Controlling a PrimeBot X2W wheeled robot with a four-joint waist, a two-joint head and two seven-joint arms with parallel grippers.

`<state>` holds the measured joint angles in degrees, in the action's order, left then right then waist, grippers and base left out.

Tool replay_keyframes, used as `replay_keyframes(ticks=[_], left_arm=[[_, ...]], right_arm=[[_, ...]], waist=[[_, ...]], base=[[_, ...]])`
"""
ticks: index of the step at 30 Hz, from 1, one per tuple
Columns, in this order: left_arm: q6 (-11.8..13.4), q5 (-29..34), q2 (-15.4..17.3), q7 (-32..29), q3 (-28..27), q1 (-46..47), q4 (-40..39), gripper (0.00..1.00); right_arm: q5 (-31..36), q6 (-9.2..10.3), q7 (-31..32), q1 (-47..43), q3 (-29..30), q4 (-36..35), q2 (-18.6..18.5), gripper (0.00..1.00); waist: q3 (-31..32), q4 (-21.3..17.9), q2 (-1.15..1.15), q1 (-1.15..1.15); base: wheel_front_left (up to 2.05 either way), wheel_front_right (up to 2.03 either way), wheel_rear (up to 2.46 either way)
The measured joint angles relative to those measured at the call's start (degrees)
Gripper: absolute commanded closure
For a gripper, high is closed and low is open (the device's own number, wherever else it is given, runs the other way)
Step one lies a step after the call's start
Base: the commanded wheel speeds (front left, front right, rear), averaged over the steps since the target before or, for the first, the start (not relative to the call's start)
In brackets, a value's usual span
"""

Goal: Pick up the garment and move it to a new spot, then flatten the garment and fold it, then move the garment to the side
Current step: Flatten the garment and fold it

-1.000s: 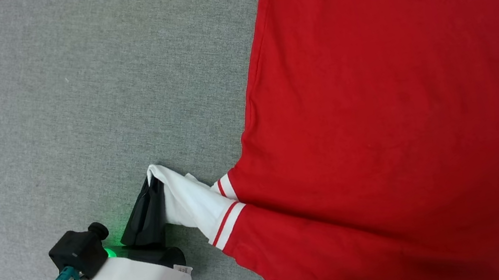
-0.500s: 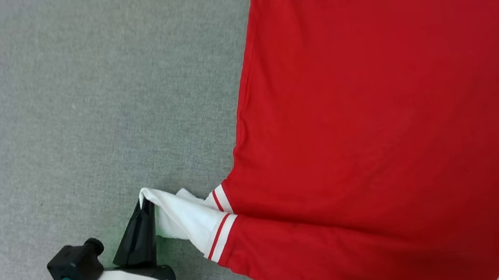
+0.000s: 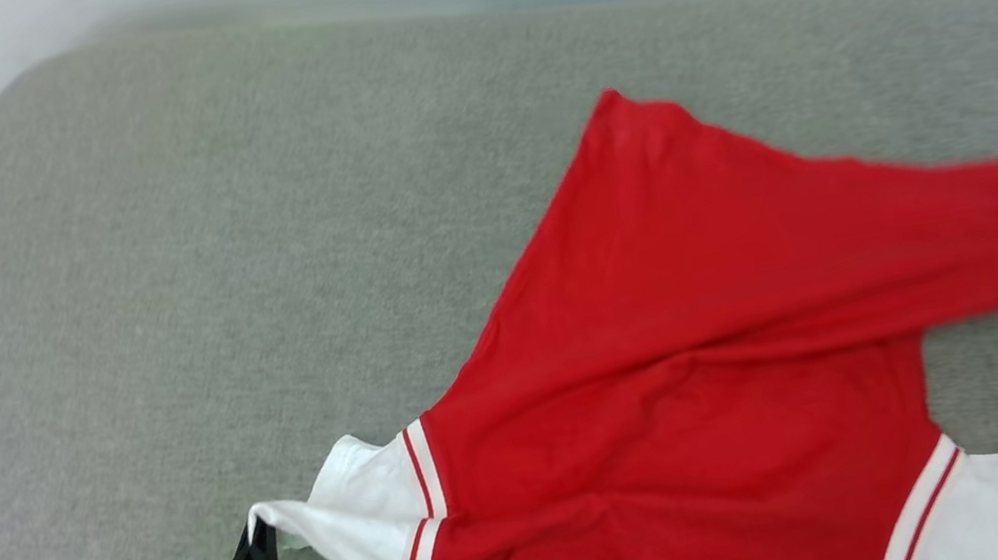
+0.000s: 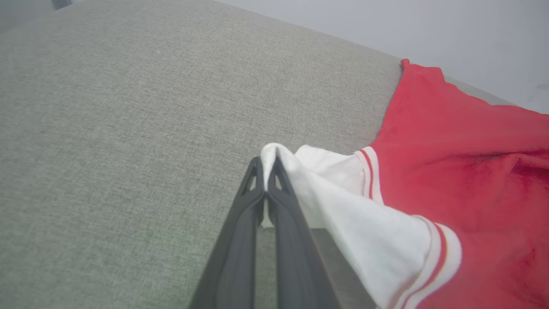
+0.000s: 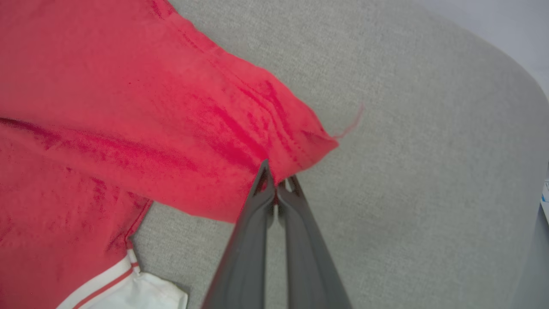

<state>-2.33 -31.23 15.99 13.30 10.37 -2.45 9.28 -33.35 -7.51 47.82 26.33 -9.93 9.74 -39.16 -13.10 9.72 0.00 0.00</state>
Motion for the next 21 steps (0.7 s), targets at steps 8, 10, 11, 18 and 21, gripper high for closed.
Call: replay_keyframes(ticks=[8, 10, 11, 18, 21], left_arm=[[1.35, -0.76, 1.09, -0.64, -1.01, -3.3, -0.87, 1.0], [1.42, -0.84, 1.27, -0.81, -1.09, -3.54, -1.16, 1.0], [1.52, -0.9, 1.35, -0.93, -1.12, -3.76, -1.22, 1.0], [1.58, -1.23, 1.56, -1.02, -1.03, -4.29, -1.24, 1.0], [1.56, -1.26, 1.59, -1.02, -0.79, -4.27, -1.04, 1.0]], right_arm=[[-2.8, 0.0, 1.21, -18.33, 3.87, -5.56, -0.42, 1.0], [-3.2, -0.01, 2.12, -22.23, 5.2, -6.69, -0.14, 1.0], [-3.15, -0.01, 2.16, -24.03, 5.8, -7.17, 0.08, 1.0], [-3.14, -0.01, 3.04, -35.5, 7.46, -4.37, 4.07, 1.0], [-3.16, 0.0, 2.53, -37.23, 7.57, -2.1, 5.33, 1.0]], waist=[[4.67, -3.62, 0.0, 0.0], [5.32, -4.25, 0.0, 0.0], [5.57, -4.5, 0.0, -0.01], [5.89, -5.25, 0.0, -0.01], [5.86, -5.23, 0.0, -0.01]], base=[[0.0, 0.0, 0.0], [0.0, 0.0, 0.0], [0.0, 0.0, 0.0], [0.0, 0.0, 0.0], [0.0, 0.0, 0.0]])
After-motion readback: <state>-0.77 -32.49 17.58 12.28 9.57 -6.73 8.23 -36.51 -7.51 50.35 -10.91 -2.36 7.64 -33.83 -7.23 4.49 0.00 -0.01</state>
